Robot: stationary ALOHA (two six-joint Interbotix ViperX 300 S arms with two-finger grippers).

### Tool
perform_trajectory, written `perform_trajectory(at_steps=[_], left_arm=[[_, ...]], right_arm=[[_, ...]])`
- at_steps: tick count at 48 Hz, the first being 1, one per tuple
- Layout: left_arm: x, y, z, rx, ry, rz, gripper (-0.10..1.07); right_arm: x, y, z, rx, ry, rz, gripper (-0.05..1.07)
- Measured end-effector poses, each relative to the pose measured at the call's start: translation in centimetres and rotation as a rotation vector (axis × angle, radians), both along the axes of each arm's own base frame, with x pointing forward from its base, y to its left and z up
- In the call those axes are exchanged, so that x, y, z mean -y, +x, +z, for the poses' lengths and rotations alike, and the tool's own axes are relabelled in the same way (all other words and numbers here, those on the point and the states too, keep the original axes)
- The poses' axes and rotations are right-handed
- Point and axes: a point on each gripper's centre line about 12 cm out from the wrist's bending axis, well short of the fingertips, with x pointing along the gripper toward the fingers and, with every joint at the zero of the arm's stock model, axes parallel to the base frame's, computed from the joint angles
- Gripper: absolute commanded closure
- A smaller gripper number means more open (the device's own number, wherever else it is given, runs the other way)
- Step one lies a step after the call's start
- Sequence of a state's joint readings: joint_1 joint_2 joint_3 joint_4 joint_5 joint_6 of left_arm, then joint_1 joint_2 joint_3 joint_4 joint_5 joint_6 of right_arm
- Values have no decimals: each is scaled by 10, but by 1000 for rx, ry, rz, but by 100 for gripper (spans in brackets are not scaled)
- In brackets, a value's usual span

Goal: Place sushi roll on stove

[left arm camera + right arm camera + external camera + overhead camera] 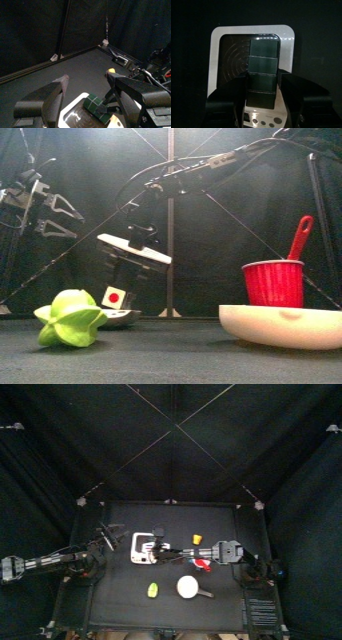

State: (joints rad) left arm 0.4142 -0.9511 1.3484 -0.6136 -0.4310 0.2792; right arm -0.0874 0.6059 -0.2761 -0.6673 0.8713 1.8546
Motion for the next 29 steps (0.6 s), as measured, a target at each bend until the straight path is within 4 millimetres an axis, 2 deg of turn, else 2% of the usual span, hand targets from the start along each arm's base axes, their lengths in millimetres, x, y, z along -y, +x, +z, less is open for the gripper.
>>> perform_trajectory(at_steps=[29], left_arm=[[0,0,1,-4,19,-6,1]], right_arm=[[5,2,0,-26,-21,-33,28]])
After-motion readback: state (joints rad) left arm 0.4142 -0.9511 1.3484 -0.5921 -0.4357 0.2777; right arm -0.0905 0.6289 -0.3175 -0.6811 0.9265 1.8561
